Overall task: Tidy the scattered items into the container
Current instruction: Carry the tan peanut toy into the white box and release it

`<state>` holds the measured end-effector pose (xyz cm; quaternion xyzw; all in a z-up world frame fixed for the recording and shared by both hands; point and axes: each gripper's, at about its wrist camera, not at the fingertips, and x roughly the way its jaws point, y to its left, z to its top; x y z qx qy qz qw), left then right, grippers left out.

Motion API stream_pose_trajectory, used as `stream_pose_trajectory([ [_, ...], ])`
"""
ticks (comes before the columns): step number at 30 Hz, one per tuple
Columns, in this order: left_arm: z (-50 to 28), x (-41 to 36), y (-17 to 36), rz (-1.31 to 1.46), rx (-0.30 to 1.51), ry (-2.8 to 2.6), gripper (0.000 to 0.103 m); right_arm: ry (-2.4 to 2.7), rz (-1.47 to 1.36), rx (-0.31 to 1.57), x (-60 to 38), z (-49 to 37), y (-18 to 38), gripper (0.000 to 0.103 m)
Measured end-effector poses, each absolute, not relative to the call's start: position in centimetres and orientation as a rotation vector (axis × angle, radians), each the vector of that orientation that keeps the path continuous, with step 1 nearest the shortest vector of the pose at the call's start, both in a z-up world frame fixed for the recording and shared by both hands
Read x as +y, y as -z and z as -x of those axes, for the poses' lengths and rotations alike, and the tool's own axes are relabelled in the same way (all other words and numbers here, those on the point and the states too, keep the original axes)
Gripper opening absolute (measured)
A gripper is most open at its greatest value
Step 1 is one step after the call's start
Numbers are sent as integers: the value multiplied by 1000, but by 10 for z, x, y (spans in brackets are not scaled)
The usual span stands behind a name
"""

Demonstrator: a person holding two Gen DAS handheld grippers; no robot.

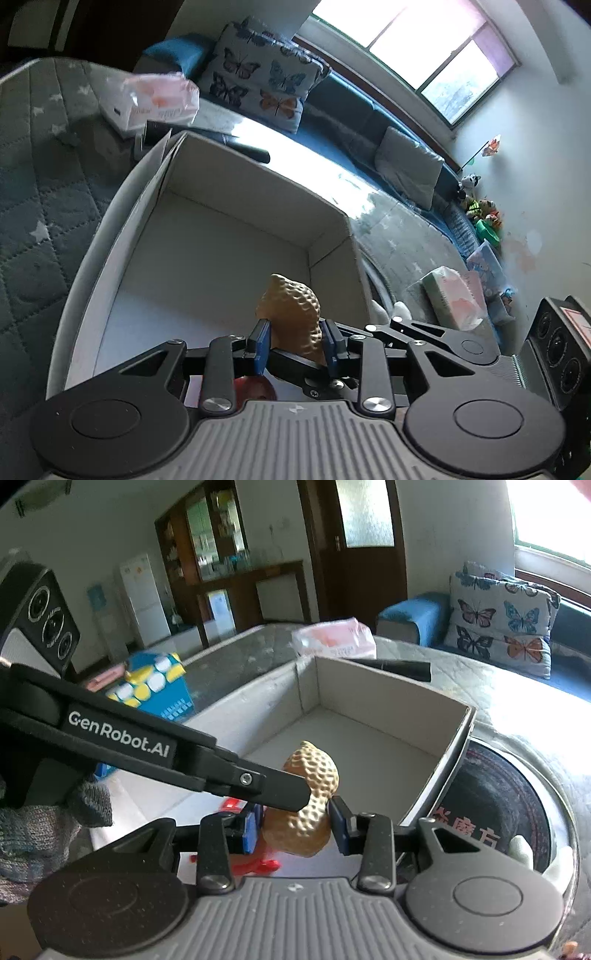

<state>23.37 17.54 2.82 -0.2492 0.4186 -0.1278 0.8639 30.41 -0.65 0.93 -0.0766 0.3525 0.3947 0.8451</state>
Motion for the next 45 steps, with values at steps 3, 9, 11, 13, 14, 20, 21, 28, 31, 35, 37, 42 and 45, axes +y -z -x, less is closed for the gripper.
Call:
stream_pose_trajectory([
  [3,-243,179,-21,535,894,269,33,-817,222,763,4,-308,-6,39],
  [9,-247,179,-15,537,920,264,33,-799,357,793,25,-310,-2,39],
  [11,-248,178,-14,535,925,262,33,-797,391,804,30,-311,-1,39],
  [13,-249,178,-13,541,928,263,33,-793,417,811,34,-312,0,39],
  [14,-249,178,-13,544,930,262,33,-791,424,817,35,-313,0,39],
  [20,-248,178,-15,544,932,256,34,-788,447,835,36,-315,0,40],
  [21,-248,178,-16,544,931,253,34,-787,447,833,36,-314,0,40],
  [28,-245,178,-18,542,931,240,34,-787,431,816,31,-310,-2,41],
  [31,-244,178,-19,541,928,236,34,-793,411,811,29,-309,-4,41],
  [35,-240,179,-23,546,912,232,34,-804,380,788,24,-305,-7,50],
  [37,-237,179,-26,546,904,227,34,-811,359,767,21,-302,-11,50],
  [42,-224,177,-35,544,876,221,34,-817,309,733,11,-293,-21,60],
  [45,-215,173,-43,534,856,219,34,-817,280,710,2,-285,-28,67],
])
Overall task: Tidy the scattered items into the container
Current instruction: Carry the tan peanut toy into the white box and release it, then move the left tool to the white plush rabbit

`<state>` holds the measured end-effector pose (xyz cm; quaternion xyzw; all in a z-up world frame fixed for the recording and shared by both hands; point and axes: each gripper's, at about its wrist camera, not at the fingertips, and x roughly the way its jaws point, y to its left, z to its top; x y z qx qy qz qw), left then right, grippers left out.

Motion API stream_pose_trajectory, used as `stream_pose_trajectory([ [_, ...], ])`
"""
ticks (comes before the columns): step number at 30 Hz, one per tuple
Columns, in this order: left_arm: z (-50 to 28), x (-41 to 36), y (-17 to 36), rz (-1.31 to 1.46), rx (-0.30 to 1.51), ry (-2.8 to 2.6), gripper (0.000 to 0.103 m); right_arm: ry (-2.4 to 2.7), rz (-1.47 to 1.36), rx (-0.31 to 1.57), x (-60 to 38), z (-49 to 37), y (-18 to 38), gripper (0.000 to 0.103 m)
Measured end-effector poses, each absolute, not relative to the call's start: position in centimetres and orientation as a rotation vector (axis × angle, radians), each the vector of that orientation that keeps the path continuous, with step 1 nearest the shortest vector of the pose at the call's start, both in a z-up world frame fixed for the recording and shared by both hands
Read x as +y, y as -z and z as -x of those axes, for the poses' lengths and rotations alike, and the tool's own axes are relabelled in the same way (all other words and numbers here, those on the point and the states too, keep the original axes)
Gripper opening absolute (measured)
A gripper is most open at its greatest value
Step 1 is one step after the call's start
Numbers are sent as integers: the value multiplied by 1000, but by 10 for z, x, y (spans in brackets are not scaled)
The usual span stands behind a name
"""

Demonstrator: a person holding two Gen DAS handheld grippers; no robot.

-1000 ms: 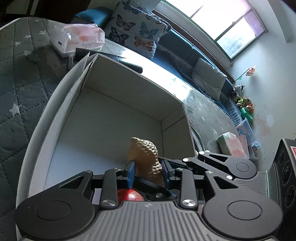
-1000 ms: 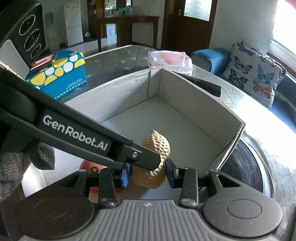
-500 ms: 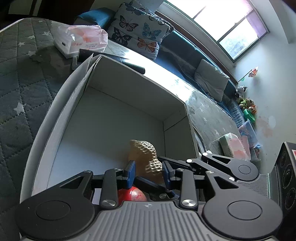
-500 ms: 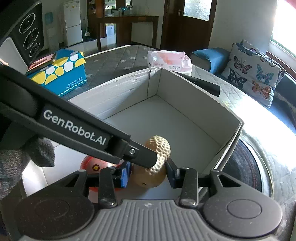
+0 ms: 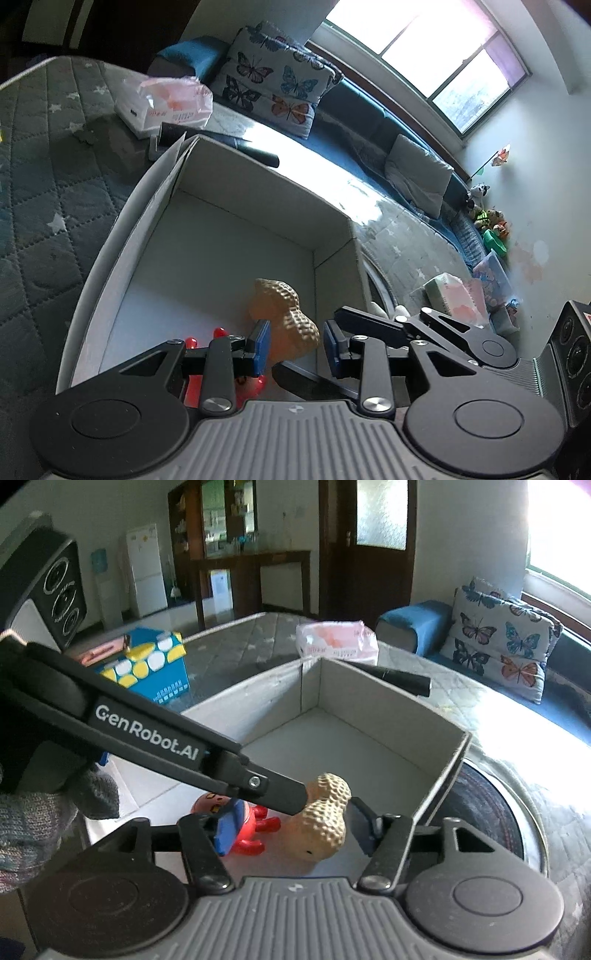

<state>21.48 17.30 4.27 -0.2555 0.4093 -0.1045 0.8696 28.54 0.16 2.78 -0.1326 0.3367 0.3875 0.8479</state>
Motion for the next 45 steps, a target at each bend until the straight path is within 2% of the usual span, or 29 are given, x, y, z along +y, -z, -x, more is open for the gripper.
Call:
stream_pose_trajectory([
  [3,-204,168,-51,529,829,223,34,-815,255,680,-10,-276,-35,72],
  [5,-197,164,-56,531,813,229,34,-813,233,661,-19,-269,-41,80],
  [9,-183,153,-64,517,785,236,34,-806,200,622,-37,-255,-52,85],
  [11,-176,148,-68,511,772,241,34,-797,183,595,-47,-245,-57,94],
  [14,-164,139,-72,505,755,253,34,-789,176,563,-61,-230,-62,97],
  [16,-156,130,-75,489,745,259,34,-774,170,546,-71,-220,-64,103],
  [26,-121,89,-77,452,721,309,34,-696,145,514,-119,-182,-62,103],
  [39,-119,32,-46,406,802,329,32,-593,86,582,-173,-159,-25,103],
  [42,-124,23,-40,402,816,326,33,-578,74,590,-178,-161,-20,101],
  [45,-131,15,-33,405,839,326,33,-563,73,593,-181,-166,-17,95],
])
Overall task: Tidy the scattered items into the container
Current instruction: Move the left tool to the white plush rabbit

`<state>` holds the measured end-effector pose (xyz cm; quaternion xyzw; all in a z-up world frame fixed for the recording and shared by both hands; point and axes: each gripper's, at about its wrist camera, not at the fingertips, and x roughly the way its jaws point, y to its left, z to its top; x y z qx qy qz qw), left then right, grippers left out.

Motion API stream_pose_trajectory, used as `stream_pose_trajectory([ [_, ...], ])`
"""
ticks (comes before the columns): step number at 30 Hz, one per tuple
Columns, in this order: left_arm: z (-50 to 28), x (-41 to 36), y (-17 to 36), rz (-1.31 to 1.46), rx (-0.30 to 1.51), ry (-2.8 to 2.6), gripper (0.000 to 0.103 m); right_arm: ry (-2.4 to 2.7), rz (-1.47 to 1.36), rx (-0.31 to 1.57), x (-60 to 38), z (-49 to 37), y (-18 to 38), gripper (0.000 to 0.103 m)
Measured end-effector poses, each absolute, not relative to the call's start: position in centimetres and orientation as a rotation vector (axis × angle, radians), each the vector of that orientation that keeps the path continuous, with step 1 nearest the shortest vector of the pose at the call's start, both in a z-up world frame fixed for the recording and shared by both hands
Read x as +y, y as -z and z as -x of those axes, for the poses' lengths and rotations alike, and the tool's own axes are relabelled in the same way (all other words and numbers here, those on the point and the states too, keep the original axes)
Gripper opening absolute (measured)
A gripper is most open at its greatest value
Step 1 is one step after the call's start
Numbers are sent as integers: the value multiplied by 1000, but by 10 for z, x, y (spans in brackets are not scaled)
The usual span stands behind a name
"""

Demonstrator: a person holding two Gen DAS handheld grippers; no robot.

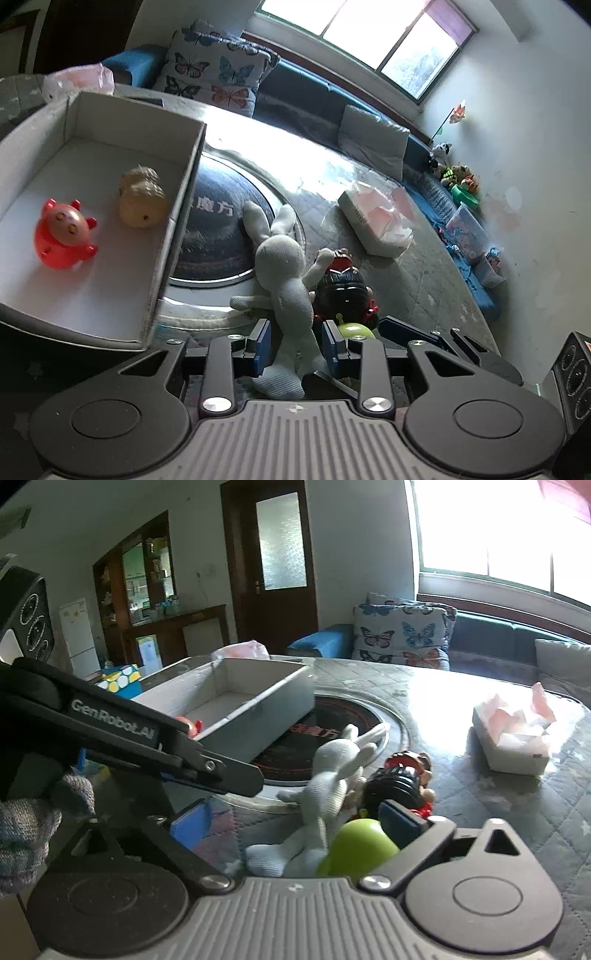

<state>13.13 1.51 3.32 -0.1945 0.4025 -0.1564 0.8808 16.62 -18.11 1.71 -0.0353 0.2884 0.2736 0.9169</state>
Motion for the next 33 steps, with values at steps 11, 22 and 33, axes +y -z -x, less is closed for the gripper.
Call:
stream_pose_trajectory([
  [11,-162,-6,-17,437,891,282,33,-506,25,591,-206,-167,-14,89],
  [22,-183,-26,5,396,965,229,31,-493,54,584,-215,-164,-12,89],
  [33,-175,-28,4,344,957,246,24,-484,29,577,-224,-163,-16,89],
])
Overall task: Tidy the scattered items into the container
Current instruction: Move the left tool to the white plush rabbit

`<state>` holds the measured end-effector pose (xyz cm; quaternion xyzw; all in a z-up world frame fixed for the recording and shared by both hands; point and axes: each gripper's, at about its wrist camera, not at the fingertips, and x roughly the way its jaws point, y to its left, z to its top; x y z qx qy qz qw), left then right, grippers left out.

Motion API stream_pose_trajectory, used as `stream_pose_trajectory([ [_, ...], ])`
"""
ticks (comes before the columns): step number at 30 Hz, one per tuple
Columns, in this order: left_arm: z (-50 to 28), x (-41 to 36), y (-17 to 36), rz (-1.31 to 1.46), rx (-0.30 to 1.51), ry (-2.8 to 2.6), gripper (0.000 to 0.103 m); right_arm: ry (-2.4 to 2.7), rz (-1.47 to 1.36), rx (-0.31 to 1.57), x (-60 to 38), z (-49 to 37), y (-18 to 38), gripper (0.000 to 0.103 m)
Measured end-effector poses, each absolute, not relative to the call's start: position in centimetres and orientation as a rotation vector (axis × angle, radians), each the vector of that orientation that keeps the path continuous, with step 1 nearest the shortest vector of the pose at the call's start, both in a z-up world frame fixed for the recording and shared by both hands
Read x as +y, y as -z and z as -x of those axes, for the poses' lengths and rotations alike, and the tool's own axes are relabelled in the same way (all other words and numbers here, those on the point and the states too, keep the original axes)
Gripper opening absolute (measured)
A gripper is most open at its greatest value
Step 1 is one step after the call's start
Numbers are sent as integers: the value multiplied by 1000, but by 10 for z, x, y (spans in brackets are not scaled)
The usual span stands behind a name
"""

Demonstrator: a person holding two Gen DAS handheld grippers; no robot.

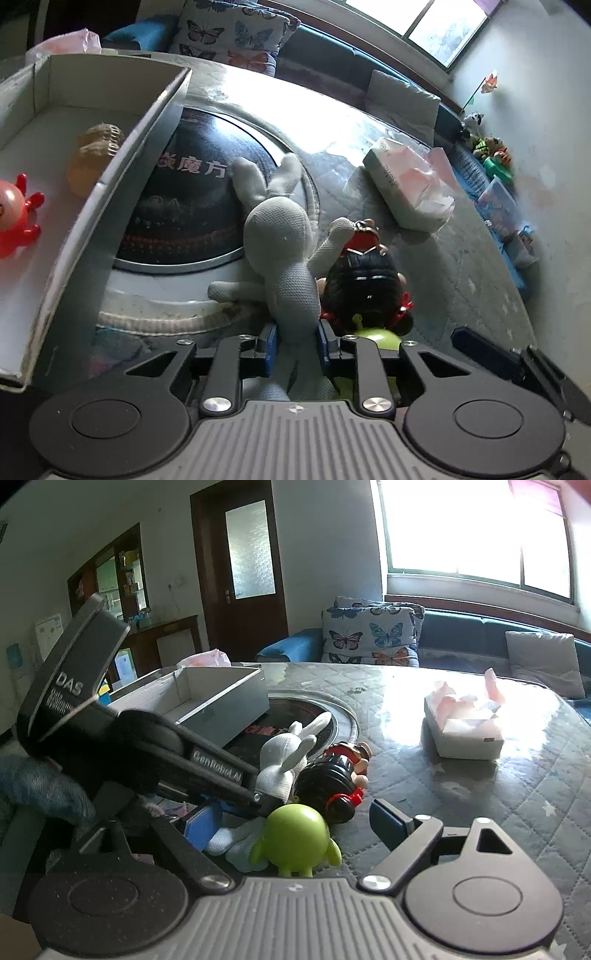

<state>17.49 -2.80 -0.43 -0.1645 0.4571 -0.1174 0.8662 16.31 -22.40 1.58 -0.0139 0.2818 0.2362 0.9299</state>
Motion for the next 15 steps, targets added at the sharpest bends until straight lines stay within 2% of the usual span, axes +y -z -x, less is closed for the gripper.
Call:
stream_pose_trajectory([
  [15,-126,18,-2,369,984,276,23,-748,-1,645,-210,-153,-15,88],
])
